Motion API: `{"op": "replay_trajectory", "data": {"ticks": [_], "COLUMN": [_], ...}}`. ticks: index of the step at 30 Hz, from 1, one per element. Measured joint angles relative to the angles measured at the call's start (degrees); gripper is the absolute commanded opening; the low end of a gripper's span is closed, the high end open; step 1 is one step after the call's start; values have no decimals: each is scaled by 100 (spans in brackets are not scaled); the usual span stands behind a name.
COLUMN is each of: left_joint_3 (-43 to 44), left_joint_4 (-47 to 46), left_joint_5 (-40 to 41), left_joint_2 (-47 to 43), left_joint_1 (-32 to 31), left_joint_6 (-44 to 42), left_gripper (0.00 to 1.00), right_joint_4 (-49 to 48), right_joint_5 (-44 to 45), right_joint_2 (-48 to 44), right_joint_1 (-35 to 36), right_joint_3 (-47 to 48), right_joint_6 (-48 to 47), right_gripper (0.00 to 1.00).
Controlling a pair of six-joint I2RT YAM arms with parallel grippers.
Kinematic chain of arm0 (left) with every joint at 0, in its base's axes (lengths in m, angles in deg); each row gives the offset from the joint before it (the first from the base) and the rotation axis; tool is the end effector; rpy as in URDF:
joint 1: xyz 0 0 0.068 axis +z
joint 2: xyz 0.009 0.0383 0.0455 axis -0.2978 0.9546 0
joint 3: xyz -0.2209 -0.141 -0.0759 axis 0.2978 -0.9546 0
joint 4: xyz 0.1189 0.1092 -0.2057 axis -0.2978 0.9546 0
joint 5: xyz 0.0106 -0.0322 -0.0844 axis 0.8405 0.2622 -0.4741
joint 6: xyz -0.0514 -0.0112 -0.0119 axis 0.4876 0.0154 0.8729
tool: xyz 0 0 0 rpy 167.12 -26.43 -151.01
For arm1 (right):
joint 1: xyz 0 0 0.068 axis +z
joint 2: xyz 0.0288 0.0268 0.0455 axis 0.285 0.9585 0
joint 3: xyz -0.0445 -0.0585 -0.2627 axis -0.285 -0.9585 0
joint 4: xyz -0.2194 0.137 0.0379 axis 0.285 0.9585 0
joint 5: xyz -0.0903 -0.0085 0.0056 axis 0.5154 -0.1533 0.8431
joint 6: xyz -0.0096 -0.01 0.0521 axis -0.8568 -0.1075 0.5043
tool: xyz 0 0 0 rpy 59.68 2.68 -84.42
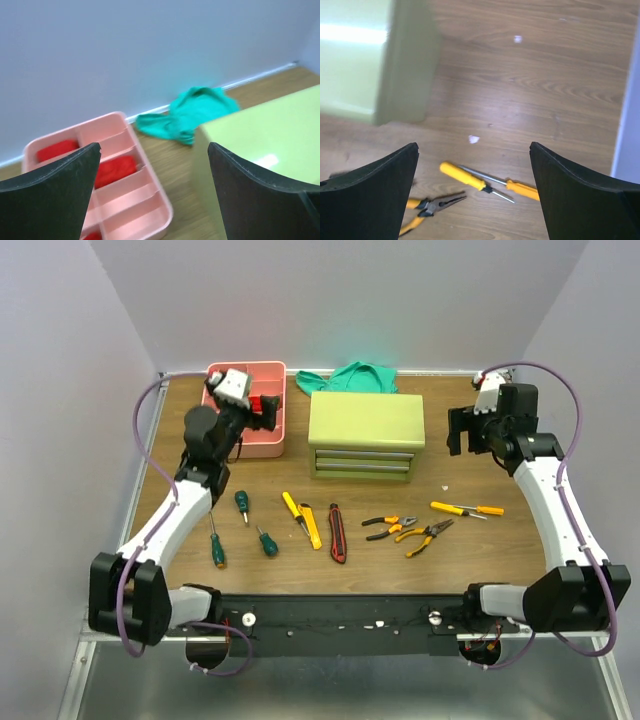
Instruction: Sort the tools into containers
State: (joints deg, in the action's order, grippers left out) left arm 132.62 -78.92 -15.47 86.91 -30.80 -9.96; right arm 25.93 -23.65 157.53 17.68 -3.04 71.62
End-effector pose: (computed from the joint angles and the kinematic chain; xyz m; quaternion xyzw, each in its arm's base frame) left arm 0.2794 -0.0720 0.3348 0.1262 0.6553 -0.1368 0.7320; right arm 0.2763 0.0075 0.3445 -0.0920 0.8977 -0.0034 0.4309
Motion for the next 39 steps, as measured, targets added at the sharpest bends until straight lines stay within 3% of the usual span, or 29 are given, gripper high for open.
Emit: {"op": "replay_trajectory", "data": {"ticks": [2,3,5,6,8,9,12,22,26,30,34,39], "left_joint_3": [654,1016,1458,1563,1808,1888,2070,2411,3307,4323,5108,5449], "left_joint_4": [411,671,1034,1130,1429,1572,1971,2229,2020,1526,1054,643], "left_joint_5": [-459,-730,-1099,-1198,-1473,-1572,-1801,-1711,-1744,-2096,-2767,-3731], "left_joint_2": [295,492,822,927,1292,1491,2011,2935,3727,4719,5661,6319], "left_joint_1": [-2,-4,-7,-7,-7,-7,-7,7,144,343,452,398], "left_joint_6": [162,275,448,459,579,638,807,1268,1574,2063,2382,2597], "left_gripper": [93,80,65,43,18,0,0,0,10,19,19,17], "right_joint_4": [4,35,70,92,118,111,101,-210,-358,-494,-542,-669], "right_joint_5": [-568,-850,-1478,-1784,-2168,-2347,-2785,-3141,-3163,-3141,-3071,-2916], "right_joint_2": [-116,-216,-496,-614,-695,-691,-597,-275,-140,-26,181,520], "right_joint_1": [0,0,2,13,31,33,42,267,358,455,538,643], "right_joint_3": [-151,-280,-643,-807,-986,-1045,-1226,-1606,-1604,-1593,-1449,-1222], "right_joint_6": [-275,-420,-702,-846,-997,-1060,-1351,-1493,-1397,-1241,-1012,-828], "right_gripper": [89,78,64,46,27,12,1,1,1,1,1,1]}}
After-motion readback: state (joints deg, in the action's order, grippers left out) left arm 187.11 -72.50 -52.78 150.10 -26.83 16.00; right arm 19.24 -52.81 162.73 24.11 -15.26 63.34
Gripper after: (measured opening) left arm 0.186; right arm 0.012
